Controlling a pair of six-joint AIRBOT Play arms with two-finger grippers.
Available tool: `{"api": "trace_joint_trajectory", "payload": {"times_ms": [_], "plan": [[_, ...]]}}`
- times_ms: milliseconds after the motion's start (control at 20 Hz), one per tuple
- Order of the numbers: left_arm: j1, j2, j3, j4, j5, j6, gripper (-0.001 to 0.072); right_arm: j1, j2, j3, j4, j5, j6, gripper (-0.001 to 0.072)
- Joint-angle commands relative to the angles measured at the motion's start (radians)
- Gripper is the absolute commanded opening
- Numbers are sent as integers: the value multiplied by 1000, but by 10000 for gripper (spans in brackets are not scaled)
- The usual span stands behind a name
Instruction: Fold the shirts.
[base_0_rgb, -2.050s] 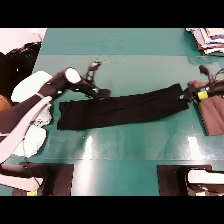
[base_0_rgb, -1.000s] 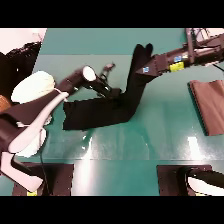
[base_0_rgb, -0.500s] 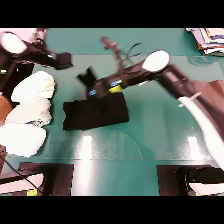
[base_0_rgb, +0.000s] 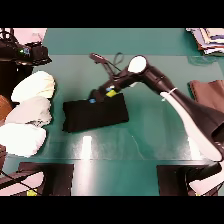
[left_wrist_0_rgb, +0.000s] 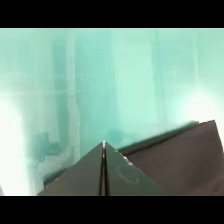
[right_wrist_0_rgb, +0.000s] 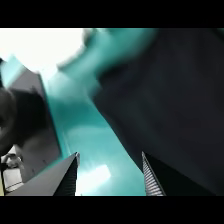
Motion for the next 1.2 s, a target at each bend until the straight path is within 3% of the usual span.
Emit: {"api": "trace_joint_trajectory", "payload": {"times_ms": [0, 200, 250, 300, 500, 700, 850, 950, 1050, 1100, 1150], "plan": [[6, 4, 0, 2, -45, 14, 30, -173, 107, -238, -87, 13, 60, 447], [5, -1, -1, 0, -50, 14, 30, -377, 225, -544, -62, -131, 87, 475], [5, -1, -1, 0, -49, 14, 30, -406, 227, -588, -48, -146, 87, 611], [5, -1, -1, 0, -48, 14, 30, -425, 221, -622, -19, -161, 86, 656], [5, -1, -1, -1, -29, 14, 30, -401, 111, -623, 90, -164, 67, 656], [5, -1, -1, -2, -31, 14, 30, -270, -29, -475, 105, -164, 66, 655], [5, -1, -1, -2, -33, 14, 30, -188, -123, -358, 203, -165, 66, 645], [5, -1, -1, -7, -41, 14, 30, -149, -164, -291, 206, -164, 65, 433], [5, -1, -1, -26, -45, 14, 30, -132, -178, -250, 202, -163, 49, 339], [5, -1, -1, -35, -47, 14, 30, -132, -177, -235, 186, -161, 42, 87], [5, -1, -1, -43, -51, 14, 29, -144, -175, -216, 172, -146, 40, 16]]}}
